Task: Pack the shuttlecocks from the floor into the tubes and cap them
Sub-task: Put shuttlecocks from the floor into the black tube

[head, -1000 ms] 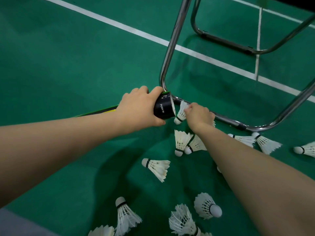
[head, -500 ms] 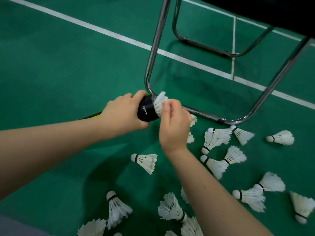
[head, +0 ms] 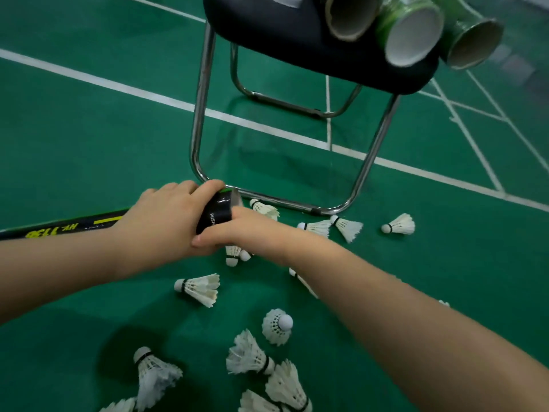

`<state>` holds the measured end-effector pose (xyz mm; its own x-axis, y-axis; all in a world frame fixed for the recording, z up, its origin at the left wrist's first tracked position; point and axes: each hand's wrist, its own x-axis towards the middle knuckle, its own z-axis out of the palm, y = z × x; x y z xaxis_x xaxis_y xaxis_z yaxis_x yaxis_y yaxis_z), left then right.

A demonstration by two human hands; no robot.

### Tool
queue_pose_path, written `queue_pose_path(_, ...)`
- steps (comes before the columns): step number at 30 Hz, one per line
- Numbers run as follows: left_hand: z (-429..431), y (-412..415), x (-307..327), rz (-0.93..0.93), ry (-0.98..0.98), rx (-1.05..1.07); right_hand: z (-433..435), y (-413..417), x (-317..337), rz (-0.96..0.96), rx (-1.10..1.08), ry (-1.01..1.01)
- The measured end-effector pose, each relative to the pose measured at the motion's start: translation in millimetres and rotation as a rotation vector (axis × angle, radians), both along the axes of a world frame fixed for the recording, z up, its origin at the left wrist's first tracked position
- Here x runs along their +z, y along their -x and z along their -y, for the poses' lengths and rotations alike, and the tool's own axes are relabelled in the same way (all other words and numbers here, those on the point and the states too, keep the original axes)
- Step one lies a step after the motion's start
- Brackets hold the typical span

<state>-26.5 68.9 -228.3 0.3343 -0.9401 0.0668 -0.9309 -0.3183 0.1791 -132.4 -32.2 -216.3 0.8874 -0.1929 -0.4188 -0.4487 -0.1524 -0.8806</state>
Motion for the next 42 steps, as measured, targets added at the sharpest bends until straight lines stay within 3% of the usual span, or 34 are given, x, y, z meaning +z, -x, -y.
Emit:
queue_pose_path(4,24.3,22.3,19.4,0.051,-0.015,-0.089,18.1,29.8,14.9,0.054,-0.045,0.11)
queue_pose_path(10,70.6,48.3,31.4,-0.036,-0.02,-0.056,81.6,82.4,37.4,0.129,-0.329,0.216)
queue_pose_path(18,96.8,77.6,11.5,-0.001,-0.061,-0.114,152.3,158.0,6.3,-0.064,-0.52,0.492)
queue_pose_path(26,143.5,136.0,-19.9,-0.088,-0.133,-0.184,180.3,208.8,-39.1,-0.125,-0.643,0.457)
queue_pose_path(30,162.3,171.9,-35.5,-0.087,-0.155,-0.24,190.6,248.4,-73.5,-0.308,-0.618,0.568)
queue_pose_path(35,175.9,201.4,-53.2,-0.085,-0.187,-0.274,195.9,304.1,-121.0,-0.542,-0.747,0.59)
queue_pose_path(42,183.2,219.4,-66.2,-0.061,-0.251,-0.278,199.2,317.7,-158.8,-0.603,-0.731,0.456)
